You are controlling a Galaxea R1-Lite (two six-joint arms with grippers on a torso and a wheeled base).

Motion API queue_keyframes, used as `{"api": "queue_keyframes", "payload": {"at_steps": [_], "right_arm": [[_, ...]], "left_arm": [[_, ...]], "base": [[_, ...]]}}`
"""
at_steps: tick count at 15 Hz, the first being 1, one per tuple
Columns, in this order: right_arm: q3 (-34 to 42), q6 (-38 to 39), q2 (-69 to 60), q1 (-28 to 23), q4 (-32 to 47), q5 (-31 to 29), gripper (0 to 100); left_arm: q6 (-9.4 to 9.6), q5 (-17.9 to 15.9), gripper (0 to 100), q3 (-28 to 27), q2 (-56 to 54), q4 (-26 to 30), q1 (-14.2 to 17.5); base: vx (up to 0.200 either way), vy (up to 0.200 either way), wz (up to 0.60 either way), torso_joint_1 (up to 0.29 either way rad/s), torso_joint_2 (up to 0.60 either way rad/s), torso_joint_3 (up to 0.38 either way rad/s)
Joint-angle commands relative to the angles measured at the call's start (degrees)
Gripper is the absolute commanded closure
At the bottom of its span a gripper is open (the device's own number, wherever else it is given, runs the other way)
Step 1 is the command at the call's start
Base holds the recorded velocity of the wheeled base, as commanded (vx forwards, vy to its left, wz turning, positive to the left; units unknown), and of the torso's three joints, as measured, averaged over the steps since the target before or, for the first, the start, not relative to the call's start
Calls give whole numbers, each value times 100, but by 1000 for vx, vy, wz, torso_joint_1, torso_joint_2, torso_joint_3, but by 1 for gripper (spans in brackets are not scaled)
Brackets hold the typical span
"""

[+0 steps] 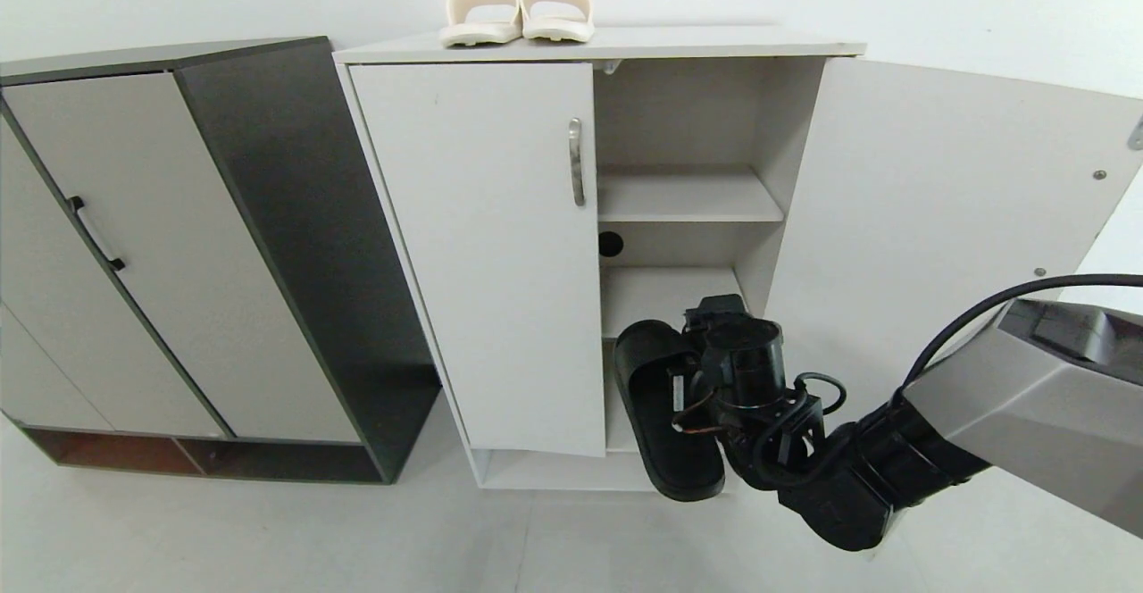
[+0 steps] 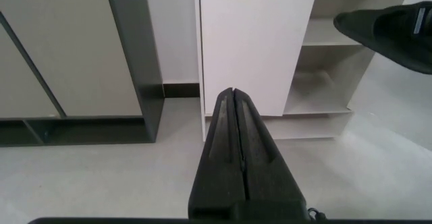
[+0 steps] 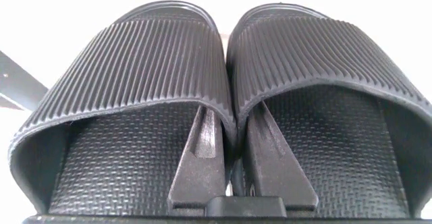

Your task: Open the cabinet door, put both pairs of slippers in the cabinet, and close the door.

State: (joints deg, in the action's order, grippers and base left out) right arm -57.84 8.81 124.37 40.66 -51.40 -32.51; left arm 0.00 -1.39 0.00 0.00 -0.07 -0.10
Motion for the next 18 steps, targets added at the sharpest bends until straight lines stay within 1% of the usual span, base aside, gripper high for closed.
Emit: {"api": "queue_keyframes", "payload": {"at_steps": [1,4,8,14,16,17,18], "right_arm": [[-60,6,140,48,-2,-27,100],[-87,-2,246,48,-2,-141,100],[-131,-2,325,13,-2,-150,100],[-192,6,492,-93,-2,-150,100],[-227,24,518,-93,-55,-343,100],[-210,-11,509,-67,-424,-440,100],[-157,-143,518,-49,-960,-440,100]], "left_arm": [[0,-2,100,0,9,-1,1],[0,-2,100,0,9,-1,1],[0,-2,100,0,9,-1,1],[0,-2,100,0,9,-1,1],[0,-2,100,0,9,-1,1],[0,-2,100,0,9,-1,1],[0,-2,100,0,9,-1,1]], "base": [[0,0,0,0,0,0],[0,0,0,0,0,0],[0,0,0,0,0,0],[0,0,0,1,1,-168],[0,0,0,7,2,-195],[0,0,0,7,2,-188],[0,0,0,-2,7,-207]]}}
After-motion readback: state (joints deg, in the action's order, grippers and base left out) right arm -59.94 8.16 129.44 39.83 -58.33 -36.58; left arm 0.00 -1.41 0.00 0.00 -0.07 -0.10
